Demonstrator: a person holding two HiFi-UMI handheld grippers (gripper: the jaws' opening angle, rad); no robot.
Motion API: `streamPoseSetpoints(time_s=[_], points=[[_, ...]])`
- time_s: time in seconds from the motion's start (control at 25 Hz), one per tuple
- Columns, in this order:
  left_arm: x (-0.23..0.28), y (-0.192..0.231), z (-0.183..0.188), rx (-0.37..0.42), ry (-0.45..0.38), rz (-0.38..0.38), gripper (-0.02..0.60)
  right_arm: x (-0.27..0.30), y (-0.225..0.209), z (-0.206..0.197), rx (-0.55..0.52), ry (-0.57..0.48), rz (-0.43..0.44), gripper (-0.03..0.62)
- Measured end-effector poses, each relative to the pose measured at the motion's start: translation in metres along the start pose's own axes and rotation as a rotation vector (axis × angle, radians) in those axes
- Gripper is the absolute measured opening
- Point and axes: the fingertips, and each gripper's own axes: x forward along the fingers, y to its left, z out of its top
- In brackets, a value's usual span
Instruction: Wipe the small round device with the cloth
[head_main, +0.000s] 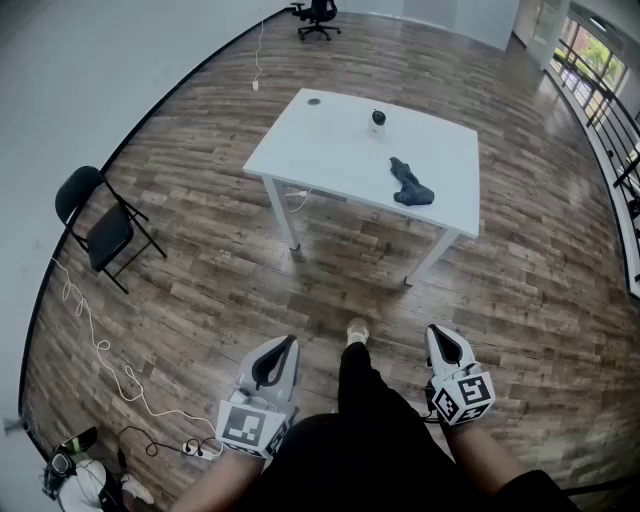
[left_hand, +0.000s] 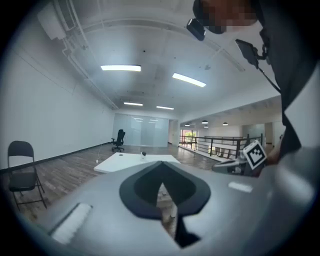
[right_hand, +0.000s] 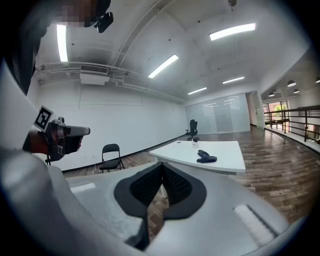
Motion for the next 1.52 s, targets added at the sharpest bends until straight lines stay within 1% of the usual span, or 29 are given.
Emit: streamPoseSetpoints(time_s=[0.08,0.16,0.36,0.44,0.56,0.72,0.84,0.96,1.12,1.24,1.32,1.4,1.52], points=[[0.006,0.008,0.003,0.018,0.017,0.01,0.003,0.024,-0.004,0.002,0.014,-0.004,-0.001,0.002],[0.013,0.018,0.004,0.022,0.015,0.015,0.003,0.049,-0.006,0.009,0.012,-0.009,0.004,0.002],[0.052,0.059,0.008,-0.023,-0.007,0.037,0.003,0.09,-0.014,0.036,-0.058,-0.001,0.042,0.002],[0.079,0.079,0.019,-0.03,-0.029,0.048,0.003,0.109,-0.034,0.048,-0.073,0.01,0.022,0.002],[0.132,0.106,0.035,-0.028,-0.053,0.049,0.003,0.149,-0.073,0.065,-0.058,0.016,-0.019,0.002],[0.203,0.128,0.068,0.037,-0.084,0.016,0.003,0.203,-0.106,0.1,-0.063,-0.035,-0.022,0.002],[0.24,0.136,0.092,0.066,-0.104,0.004,0.003,0.23,-0.123,0.119,-0.049,-0.072,-0.023,0.002],[0.259,0.141,0.102,0.086,-0.099,-0.011,0.003,0.248,-0.133,0.115,-0.029,-0.064,-0.026,0.002],[0.273,0.143,0.098,0.101,-0.064,-0.024,0.003,0.256,-0.143,0.106,-0.01,-0.028,-0.03,0.002],[0.289,0.158,0.092,0.068,-0.051,-0.045,0.003,0.262,-0.152,0.104,-0.003,-0.009,-0.073,0.002],[0.304,0.172,0.088,0.049,-0.051,-0.079,0.003,0.267,-0.156,0.102,0.002,0.003,-0.114,0.002],[0.324,0.184,0.084,0.034,-0.045,-0.125,0.003,0.272,-0.16,0.101,0.005,0.007,-0.163,0.002],[0.357,0.189,0.085,0.028,-0.043,-0.215,0.003,0.277,-0.177,0.101,0.044,0.004,-0.267,0.002]])
